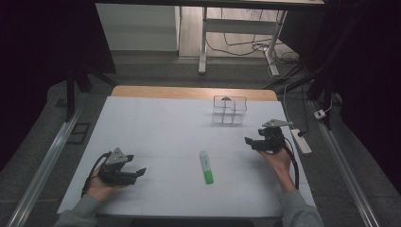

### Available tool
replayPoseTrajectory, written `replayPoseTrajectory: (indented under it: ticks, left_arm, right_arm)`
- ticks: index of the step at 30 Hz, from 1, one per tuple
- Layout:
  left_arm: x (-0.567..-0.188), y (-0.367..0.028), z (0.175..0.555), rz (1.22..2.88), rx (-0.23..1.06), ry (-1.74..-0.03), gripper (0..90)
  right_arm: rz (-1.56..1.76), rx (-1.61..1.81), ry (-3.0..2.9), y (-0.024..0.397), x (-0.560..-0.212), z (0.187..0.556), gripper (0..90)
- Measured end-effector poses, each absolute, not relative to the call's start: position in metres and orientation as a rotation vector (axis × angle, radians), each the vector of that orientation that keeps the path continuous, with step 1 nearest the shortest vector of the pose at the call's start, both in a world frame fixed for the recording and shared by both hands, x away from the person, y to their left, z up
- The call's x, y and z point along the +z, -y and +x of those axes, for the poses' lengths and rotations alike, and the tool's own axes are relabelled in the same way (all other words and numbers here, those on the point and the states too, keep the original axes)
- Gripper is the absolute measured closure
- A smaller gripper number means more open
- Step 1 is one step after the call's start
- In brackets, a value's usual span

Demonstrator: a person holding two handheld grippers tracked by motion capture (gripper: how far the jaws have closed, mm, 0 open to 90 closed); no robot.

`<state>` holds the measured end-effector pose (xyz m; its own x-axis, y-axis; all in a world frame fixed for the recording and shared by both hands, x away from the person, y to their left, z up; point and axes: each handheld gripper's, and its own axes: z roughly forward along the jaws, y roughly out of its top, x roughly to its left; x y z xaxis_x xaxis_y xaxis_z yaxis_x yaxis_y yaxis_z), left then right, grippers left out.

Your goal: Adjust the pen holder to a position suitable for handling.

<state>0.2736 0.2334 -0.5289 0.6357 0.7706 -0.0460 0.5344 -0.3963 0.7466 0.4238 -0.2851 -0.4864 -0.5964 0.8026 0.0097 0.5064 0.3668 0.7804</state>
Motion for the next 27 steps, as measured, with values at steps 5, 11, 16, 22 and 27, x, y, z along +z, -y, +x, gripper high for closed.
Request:
replayPoseTrajectory:
  ticks: [5,11,16,22,27]
  left_arm:
    - [-0.529,-0.233,0.273,2.098,0.398,-1.013,25.1]
    - [-0.529,-0.234,0.273,2.099,0.398,-1.011,25.1]
    - [-0.529,-0.233,0.273,2.100,0.397,-1.009,25.1]
    - [-0.529,-0.233,0.273,2.100,0.397,-1.008,25.1]
    - [-0.529,-0.234,0.273,2.100,0.397,-1.009,25.1]
  right_arm:
    - [1.151,1.072,-2.257,0.283,-0.486,0.434,29.2]
    - [1.151,1.048,-2.258,0.280,-0.487,0.440,33.3]
    - [1.150,1.037,-2.252,0.278,-0.487,0.445,38.7]
    - [1.170,1.010,-2.244,0.278,-0.488,0.453,46.4]
    - [1.163,0.984,-2.248,0.275,-0.490,0.462,53.7]
